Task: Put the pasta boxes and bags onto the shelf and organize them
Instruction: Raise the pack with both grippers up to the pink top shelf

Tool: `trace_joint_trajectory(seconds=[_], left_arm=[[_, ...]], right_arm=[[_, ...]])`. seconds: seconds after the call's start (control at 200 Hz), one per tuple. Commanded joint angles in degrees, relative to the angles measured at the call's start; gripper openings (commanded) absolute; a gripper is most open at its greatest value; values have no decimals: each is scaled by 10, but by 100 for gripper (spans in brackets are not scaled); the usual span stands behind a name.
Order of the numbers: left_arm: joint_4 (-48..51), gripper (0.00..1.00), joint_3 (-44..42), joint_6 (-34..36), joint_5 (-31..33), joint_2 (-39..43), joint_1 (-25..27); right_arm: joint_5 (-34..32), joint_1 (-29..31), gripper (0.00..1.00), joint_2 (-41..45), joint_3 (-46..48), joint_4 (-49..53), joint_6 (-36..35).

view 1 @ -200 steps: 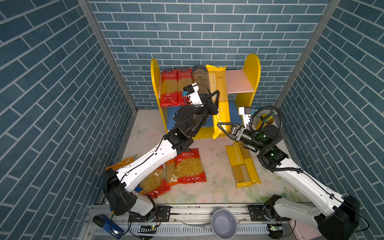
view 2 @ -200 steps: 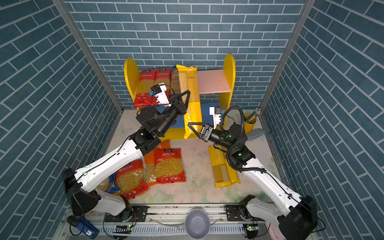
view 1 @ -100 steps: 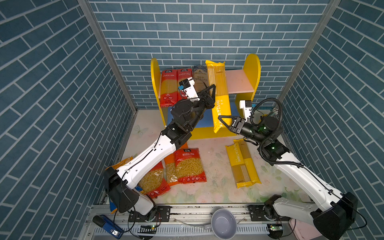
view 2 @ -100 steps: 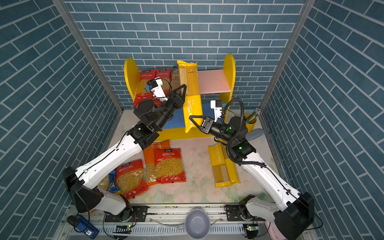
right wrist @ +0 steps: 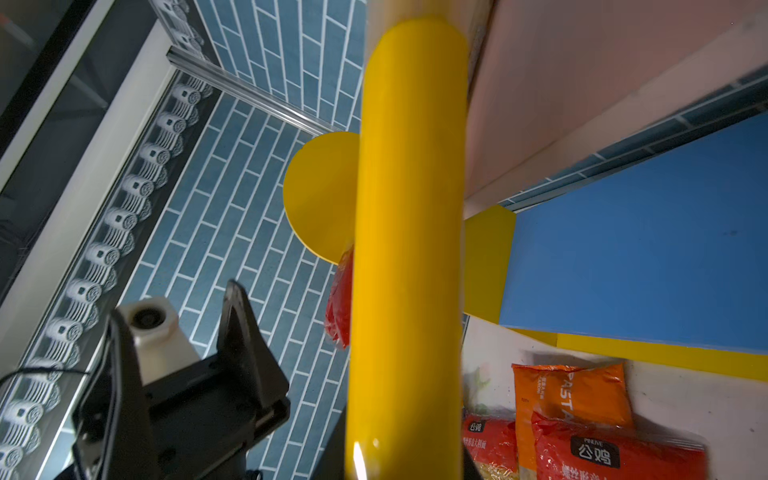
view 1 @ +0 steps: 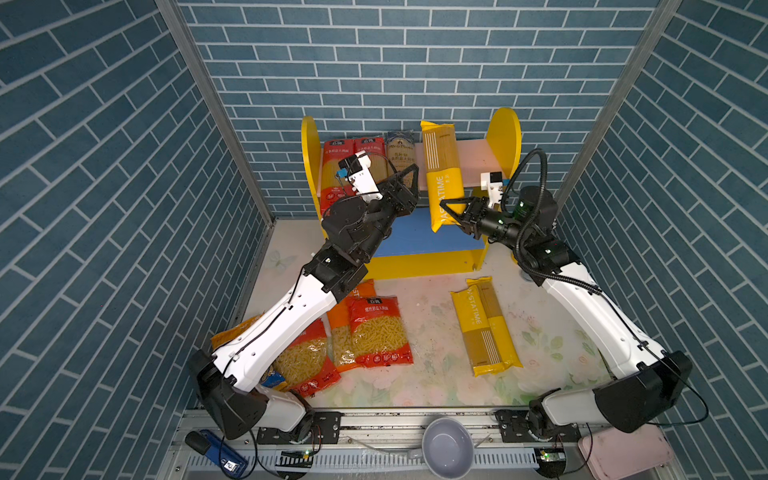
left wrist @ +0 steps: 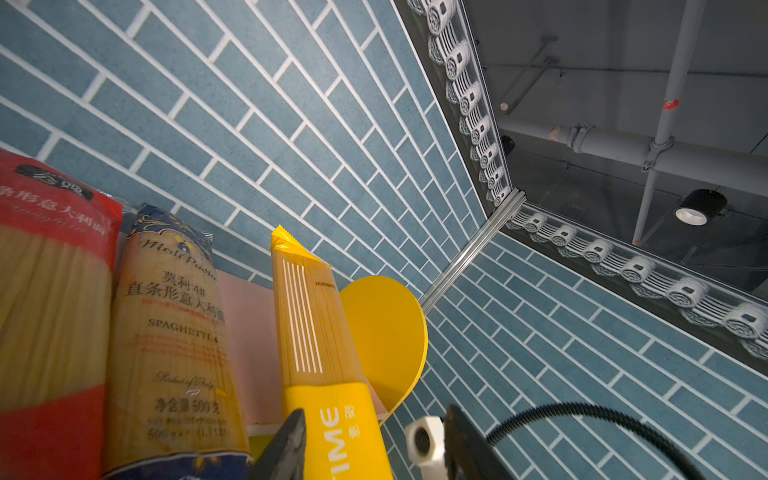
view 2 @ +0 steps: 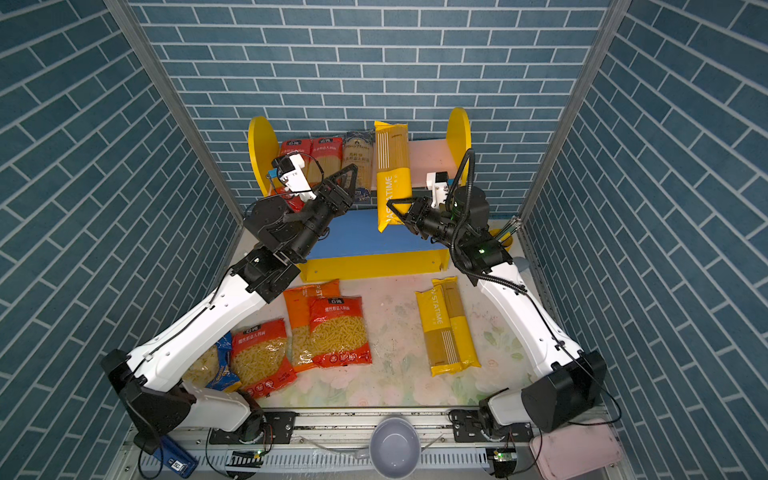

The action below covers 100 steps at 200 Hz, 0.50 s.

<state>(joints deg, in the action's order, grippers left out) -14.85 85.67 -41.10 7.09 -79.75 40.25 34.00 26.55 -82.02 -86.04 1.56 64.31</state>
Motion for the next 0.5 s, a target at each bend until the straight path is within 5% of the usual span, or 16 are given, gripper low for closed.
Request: trace_joint_trajectory(seconds=[0.0,0.22,0.495], left_arm=[[24,55,-42,6,-18,27,-1],[30,56,-137,22,-6,88,19],[30,56,-203,9,13,141,22]], right_arm=[[-20,-3,0,-24,-99,-48,-24],[-59,0,1,-80,-168,-70,21],[-78,0,5,-169,-289,28,34]])
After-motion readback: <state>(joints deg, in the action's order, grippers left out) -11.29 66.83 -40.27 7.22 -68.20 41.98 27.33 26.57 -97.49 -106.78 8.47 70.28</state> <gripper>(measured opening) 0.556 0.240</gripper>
